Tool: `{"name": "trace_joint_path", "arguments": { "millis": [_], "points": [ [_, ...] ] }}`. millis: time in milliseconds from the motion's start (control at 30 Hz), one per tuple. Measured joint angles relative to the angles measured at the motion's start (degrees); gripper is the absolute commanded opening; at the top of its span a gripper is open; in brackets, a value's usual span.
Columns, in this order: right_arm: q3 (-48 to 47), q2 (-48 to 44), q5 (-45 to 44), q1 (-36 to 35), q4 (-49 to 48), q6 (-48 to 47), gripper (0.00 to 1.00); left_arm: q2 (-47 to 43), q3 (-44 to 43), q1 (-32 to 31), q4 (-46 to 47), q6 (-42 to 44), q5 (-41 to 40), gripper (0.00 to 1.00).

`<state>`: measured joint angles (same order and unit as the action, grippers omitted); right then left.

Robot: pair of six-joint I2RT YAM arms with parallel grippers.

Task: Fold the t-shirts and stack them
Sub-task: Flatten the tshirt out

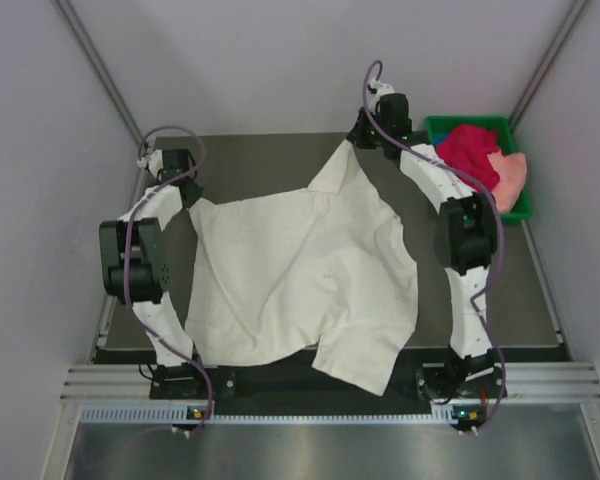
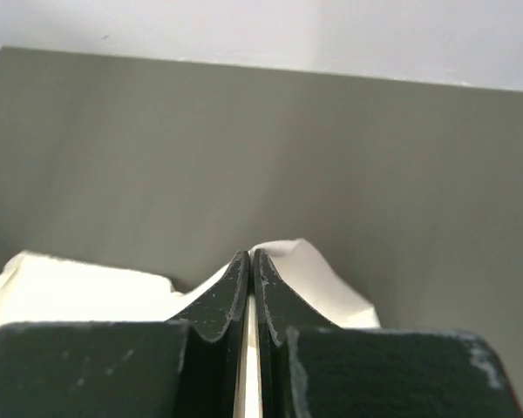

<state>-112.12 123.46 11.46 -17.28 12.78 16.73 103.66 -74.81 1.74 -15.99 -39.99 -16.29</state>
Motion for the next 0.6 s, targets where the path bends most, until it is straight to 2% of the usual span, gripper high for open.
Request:
{"name": "trace_joint_path", "arguments": {
  "millis": [100, 233, 400, 600],
  "points": [
    [-8.4, 10.0, 1.8, 1.3, -3.2, 1.0, 0.00, 10.4, -6.4, 3.5, 3.3, -0.5, 6.6, 0.00],
    [-16.0, 17.9, 1.4, 3.3, -7.8, 3.1, 0.00, 18.0, -13.4, 4.3, 6.5, -0.7, 12.2, 0.00],
    [-19.6, 21.2, -2.4, 5.0, -12.4, 7.1, 0.00, 23.7, -25.0, 4.9, 7.5, -0.6, 16.8, 0.00],
    [-22.3, 21.7, -9.7, 5.3, -19.1, 8.5, 0.00, 27.2, -33.9, 6.3, 8.4, -0.3, 17.5, 0.00]
  ]
}}
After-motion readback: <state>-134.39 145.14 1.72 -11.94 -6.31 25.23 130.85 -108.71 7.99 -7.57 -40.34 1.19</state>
